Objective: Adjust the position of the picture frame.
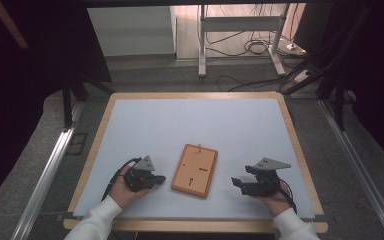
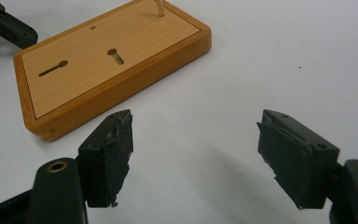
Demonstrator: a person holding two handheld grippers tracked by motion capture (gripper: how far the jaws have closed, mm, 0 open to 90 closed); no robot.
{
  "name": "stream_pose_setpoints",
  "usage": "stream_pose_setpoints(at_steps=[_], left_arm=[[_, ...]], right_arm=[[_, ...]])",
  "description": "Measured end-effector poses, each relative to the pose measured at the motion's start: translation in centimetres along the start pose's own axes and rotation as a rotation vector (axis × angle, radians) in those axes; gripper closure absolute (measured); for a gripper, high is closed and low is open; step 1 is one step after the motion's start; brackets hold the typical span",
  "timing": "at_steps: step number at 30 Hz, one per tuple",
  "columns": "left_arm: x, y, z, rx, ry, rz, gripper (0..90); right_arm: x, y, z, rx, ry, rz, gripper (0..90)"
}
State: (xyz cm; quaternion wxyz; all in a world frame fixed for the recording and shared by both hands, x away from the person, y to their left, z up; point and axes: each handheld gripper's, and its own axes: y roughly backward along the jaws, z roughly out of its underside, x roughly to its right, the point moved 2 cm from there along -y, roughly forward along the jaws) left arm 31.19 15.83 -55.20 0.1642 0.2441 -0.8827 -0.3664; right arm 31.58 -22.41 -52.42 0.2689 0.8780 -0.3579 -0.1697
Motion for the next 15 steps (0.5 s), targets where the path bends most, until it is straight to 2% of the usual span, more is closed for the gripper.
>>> stream_pose_setpoints(at_steps=[15], left_arm=[[0.60, -0.19, -0.42, 0.005, -0.005, 0.030, 90.0]], right_arm=[[0.11, 0.10, -0.02, 0.006, -0.005, 0.004, 26.2]])
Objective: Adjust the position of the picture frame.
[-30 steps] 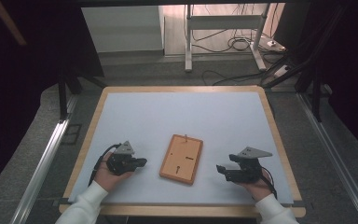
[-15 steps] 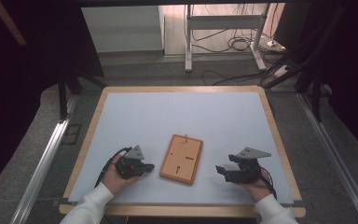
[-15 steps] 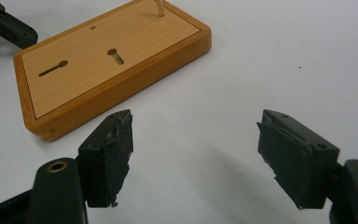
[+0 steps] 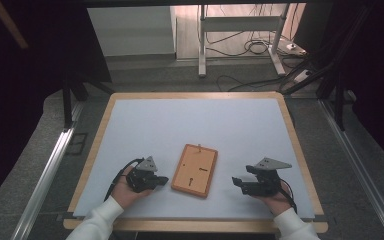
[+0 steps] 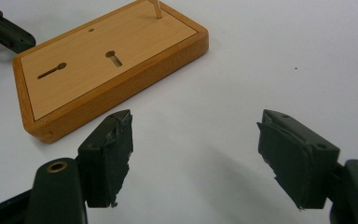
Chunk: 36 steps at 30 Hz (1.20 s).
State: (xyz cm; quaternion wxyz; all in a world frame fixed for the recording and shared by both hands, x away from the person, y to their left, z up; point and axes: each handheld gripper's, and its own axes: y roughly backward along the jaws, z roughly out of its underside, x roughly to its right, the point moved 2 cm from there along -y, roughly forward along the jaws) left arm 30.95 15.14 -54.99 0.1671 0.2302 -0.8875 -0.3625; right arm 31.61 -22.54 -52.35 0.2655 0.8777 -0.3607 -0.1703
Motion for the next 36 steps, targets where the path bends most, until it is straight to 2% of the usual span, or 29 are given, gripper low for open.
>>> stream_pose_setpoints(at_steps=[5, 7, 18, 36], left_arm=[[0.4, -0.4, -0.3, -0.004, -0.011, 0.010, 90.0], [0.6, -0.6, -0.4, -0.016, -0.018, -0.003, 90.0], [0.6, -0.7, -0.4, -0.011, 0.002, 0.006, 90.0], [2.1, -1.8, -1.5, -0.026, -0.030, 0.059, 90.0]], right_arm=[[0.0, -0.1, 0.0, -0.001, 0.004, 0.001, 26.2], [0.0, -0.1, 0.0, -0.004, 0.006, 0.001, 26.2], [0.1, -0.1, 0.0, -0.007, 0.006, 0.000, 26.2], [-0.1, -0.3, 0.1, -0.016, -0.002, -0.011, 26.1]])
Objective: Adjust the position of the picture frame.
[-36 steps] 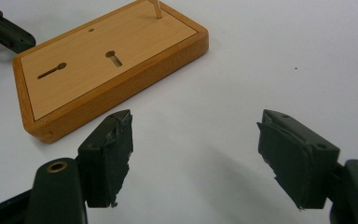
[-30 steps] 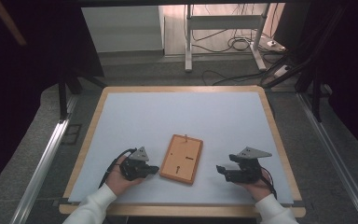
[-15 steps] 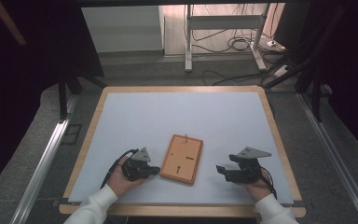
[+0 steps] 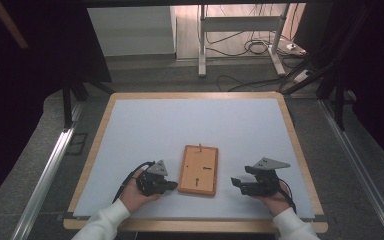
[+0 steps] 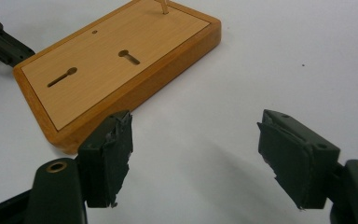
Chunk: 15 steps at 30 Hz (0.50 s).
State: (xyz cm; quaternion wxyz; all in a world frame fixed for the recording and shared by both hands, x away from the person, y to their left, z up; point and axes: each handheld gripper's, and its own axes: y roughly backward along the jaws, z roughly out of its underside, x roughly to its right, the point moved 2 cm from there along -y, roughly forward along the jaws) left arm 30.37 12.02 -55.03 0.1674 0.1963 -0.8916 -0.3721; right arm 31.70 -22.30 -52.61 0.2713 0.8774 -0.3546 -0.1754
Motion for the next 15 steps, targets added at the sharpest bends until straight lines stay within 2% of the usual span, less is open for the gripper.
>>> stream_pose_setpoints(at_steps=[15], left_arm=[[0.36, -0.72, -0.71, 0.003, -0.005, 0.007, 90.0]], right_arm=[[0.03, -0.01, 0.02, -0.001, -0.001, 0.003, 26.0]])
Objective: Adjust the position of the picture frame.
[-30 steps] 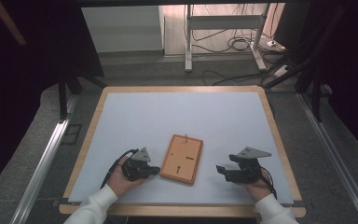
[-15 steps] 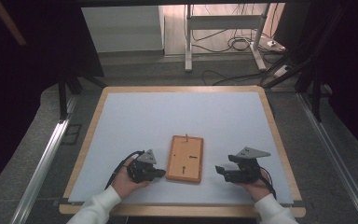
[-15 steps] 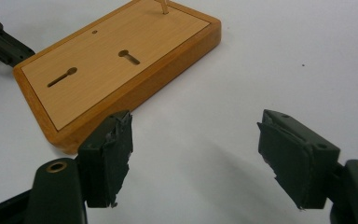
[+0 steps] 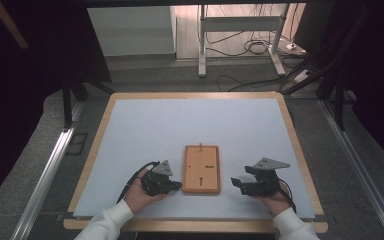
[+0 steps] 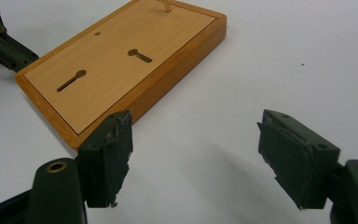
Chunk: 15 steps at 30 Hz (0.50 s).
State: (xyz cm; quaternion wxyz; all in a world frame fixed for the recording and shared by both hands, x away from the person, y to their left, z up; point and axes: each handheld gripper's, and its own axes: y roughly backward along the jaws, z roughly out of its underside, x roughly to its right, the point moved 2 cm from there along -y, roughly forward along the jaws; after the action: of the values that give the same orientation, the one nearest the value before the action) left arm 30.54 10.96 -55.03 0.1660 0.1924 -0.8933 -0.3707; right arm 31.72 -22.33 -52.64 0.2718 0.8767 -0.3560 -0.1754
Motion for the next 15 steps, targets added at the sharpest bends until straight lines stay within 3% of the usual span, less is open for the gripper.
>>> stream_pose_setpoints(at_steps=[8, 15], left_arm=[[-0.2, 0.4, 0.3, 0.015, -0.009, -0.009, 90.0], [-1.5, 2.4, 1.1, 0.088, 0.045, -0.057, 90.0]], right_arm=[[0.0, 0.2, -0.1, 0.012, 0.000, 0.004, 26.1], [0.1, 0.8, 0.0, 0.023, -0.002, 0.007, 26.1]])
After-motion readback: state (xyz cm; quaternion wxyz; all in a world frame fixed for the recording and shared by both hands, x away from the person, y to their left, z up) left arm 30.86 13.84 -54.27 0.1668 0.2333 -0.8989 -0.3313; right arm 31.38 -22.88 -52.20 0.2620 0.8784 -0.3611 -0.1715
